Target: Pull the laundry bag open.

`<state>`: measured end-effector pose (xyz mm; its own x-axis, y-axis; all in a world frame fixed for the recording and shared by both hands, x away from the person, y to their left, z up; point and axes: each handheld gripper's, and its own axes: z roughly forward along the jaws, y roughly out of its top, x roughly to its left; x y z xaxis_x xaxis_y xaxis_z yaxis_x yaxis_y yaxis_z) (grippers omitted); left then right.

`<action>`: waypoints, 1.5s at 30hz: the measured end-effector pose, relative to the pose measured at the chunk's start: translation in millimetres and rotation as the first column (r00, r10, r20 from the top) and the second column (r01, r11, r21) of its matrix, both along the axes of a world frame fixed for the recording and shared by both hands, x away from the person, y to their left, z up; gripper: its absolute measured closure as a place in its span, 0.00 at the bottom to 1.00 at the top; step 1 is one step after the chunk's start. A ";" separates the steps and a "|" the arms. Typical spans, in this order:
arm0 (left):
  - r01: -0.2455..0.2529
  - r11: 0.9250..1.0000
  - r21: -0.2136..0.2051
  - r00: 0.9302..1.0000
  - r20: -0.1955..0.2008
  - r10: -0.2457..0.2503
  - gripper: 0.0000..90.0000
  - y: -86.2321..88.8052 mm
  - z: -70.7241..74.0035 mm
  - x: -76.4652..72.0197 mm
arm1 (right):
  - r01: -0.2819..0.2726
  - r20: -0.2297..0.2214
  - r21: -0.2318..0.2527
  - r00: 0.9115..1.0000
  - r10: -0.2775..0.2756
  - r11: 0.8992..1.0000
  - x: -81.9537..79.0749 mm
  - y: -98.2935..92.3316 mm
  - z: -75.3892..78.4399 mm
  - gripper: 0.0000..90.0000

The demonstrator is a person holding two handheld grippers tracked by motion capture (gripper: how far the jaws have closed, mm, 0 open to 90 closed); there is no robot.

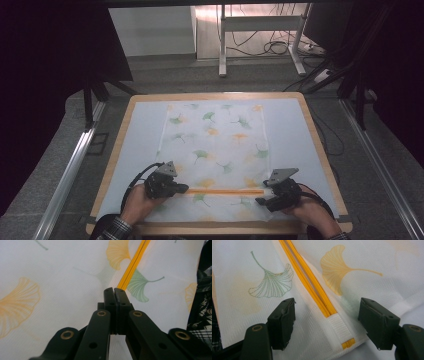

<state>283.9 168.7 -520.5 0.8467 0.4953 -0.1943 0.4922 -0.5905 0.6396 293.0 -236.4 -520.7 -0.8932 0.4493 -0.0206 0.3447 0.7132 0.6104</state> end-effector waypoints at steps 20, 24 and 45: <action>-0.066 0.998 -0.006 0.998 -0.006 0.066 1.00 35.6 -0.6 -7.3 | 0.002 0.001 0.003 1.000 -0.002 1.000 -0.1 -0.1 -0.3 0.33; -0.077 0.997 0.000 0.997 -0.003 0.077 1.00 40.4 -1.0 -8.9 | 0.002 0.001 0.003 1.000 -0.002 1.000 -0.1 -0.1 -0.3 0.33; -0.139 0.990 0.005 0.990 0.003 0.139 1.00 67.8 -2.2 -16.1 | 0.002 0.002 0.004 1.000 -0.002 1.000 -0.2 -0.2 -0.3 0.33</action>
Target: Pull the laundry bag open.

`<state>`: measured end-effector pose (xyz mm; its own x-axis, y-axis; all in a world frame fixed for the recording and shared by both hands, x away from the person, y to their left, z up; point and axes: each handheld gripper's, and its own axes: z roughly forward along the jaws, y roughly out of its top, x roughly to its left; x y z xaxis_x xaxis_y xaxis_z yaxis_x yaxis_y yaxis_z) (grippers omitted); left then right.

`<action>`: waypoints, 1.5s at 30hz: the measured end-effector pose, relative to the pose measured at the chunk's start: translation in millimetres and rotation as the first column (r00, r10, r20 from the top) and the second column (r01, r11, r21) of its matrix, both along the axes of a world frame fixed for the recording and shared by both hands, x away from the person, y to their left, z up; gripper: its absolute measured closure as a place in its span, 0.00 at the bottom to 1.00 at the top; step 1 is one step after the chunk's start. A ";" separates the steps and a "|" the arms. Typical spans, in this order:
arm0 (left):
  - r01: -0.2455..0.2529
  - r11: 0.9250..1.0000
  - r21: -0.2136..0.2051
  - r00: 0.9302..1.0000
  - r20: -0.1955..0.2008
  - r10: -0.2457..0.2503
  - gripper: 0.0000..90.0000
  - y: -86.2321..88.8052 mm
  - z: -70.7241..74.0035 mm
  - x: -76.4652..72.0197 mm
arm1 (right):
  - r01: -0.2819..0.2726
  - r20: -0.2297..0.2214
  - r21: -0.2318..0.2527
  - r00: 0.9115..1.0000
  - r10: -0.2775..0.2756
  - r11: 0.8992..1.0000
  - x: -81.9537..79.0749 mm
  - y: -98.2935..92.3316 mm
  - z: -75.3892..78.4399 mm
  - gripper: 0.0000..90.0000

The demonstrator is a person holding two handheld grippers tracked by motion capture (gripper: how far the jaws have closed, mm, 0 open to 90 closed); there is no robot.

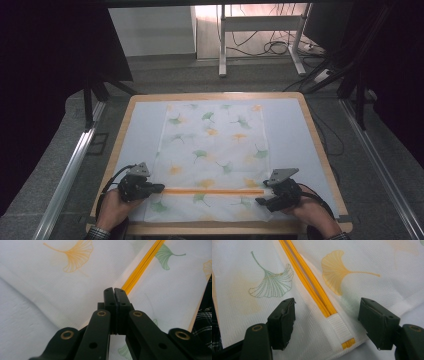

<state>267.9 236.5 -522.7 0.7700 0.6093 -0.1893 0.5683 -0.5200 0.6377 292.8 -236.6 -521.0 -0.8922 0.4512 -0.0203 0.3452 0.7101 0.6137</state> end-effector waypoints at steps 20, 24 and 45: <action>-0.058 0.998 0.006 0.998 0.001 0.058 1.00 24.8 -1.6 -4.9 | 0.002 -0.001 0.000 1.000 -0.002 1.000 -0.2 0.0 0.0 0.33; -0.061 0.998 0.006 0.998 -0.003 0.061 1.00 25.6 -2.7 -4.8 | 0.003 -0.001 0.000 1.000 -0.003 1.000 -0.3 0.0 0.0 0.33; -0.075 0.997 -0.012 0.997 0.035 0.075 0.76 19.1 -4.5 -5.1 | -0.011 -0.009 0.003 1.000 0.011 1.000 0.2 0.5 0.7 0.27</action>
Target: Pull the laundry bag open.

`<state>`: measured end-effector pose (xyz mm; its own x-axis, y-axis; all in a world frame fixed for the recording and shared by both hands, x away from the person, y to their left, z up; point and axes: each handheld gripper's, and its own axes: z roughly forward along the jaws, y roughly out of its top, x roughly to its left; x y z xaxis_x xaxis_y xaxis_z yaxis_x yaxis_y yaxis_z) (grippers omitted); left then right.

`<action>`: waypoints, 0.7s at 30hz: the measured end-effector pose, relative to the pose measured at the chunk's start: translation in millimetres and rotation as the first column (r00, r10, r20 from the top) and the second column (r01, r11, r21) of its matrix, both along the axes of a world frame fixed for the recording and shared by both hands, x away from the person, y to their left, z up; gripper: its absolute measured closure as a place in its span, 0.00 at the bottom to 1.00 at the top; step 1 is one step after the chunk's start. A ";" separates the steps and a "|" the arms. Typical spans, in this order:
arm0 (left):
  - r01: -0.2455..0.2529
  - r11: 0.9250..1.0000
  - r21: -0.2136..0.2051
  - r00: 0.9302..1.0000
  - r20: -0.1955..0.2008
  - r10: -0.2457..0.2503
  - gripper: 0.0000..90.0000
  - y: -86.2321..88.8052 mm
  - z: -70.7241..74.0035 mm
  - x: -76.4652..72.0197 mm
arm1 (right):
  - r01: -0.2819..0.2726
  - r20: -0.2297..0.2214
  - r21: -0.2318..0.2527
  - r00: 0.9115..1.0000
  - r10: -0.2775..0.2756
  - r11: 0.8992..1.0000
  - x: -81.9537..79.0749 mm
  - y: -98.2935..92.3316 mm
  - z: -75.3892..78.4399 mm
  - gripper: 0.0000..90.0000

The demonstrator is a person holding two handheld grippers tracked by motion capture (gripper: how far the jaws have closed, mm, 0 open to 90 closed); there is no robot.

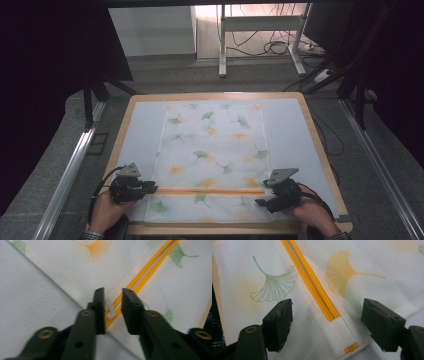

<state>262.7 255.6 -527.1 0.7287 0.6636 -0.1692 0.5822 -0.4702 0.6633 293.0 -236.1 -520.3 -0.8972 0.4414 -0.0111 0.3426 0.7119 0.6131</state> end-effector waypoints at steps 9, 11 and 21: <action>-0.029 0.999 0.029 0.999 0.044 0.028 0.45 -6.3 2.2 0.4 | 0.036 0.005 0.020 0.999 -0.036 0.999 2.3 -2.0 3.6 0.19; -0.030 0.999 0.031 0.998 0.052 0.028 0.39 -9.8 3.5 0.8 | 0.038 0.009 0.035 0.999 -0.038 0.999 2.6 -2.4 5.7 0.18; -0.038 0.997 0.062 0.996 0.088 0.032 0.17 -27.1 13.8 4.8 | 0.076 0.047 0.093 0.996 -0.081 0.993 4.6 -10.3 20.8 0.08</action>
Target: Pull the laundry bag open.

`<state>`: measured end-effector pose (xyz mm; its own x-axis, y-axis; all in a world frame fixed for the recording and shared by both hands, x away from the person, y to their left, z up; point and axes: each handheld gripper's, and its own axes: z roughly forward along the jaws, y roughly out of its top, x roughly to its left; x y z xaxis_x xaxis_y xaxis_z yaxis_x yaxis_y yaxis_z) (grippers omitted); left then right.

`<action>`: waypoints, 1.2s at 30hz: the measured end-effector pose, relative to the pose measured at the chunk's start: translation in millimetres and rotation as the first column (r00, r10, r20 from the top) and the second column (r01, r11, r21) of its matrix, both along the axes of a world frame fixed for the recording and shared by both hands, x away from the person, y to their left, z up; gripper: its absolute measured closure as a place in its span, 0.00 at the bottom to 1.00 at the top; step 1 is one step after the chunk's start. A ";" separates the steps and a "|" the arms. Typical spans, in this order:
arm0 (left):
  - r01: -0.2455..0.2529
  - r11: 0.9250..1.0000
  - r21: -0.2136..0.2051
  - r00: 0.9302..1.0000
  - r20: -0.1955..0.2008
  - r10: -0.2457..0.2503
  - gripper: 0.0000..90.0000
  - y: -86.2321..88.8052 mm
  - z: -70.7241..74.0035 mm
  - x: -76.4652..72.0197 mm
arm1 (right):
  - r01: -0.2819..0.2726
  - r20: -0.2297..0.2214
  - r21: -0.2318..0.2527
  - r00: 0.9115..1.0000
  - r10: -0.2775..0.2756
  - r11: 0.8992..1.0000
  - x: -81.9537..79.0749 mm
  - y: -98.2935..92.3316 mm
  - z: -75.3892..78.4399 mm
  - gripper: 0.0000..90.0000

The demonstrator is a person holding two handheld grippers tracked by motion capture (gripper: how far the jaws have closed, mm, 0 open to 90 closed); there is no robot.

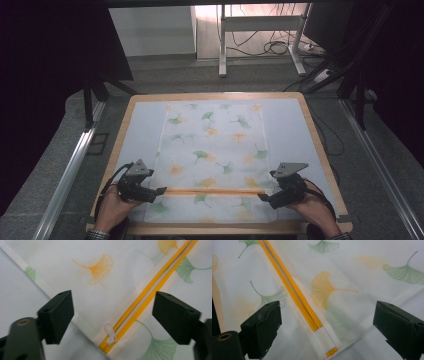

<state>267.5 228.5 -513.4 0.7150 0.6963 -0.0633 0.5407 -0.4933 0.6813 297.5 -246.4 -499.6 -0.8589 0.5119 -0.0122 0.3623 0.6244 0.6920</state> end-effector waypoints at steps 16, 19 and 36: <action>-0.039 0.996 -0.083 0.999 -0.012 0.038 0.05 -23.8 14.4 7.5 | 0.074 0.049 0.067 0.996 -0.077 0.995 0.5 -5.7 14.3 0.03; -0.060 0.995 -0.082 0.998 0.021 0.062 0.03 -24.1 17.9 1.8 | 0.069 0.041 0.070 0.997 -0.072 0.995 -3.0 -0.7 17.7 0.03; -0.030 0.999 0.014 0.999 0.039 0.030 0.00 -22.0 -6.6 -11.3 | 0.095 0.035 0.074 0.995 -0.098 0.993 -22.5 4.5 3.4 0.00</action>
<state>256.2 206.5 -520.0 0.6956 0.7180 -0.0256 0.5285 -0.4872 0.6952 275.1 -241.9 -496.2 -0.8052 0.5930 -0.0045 0.3905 0.5358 0.7486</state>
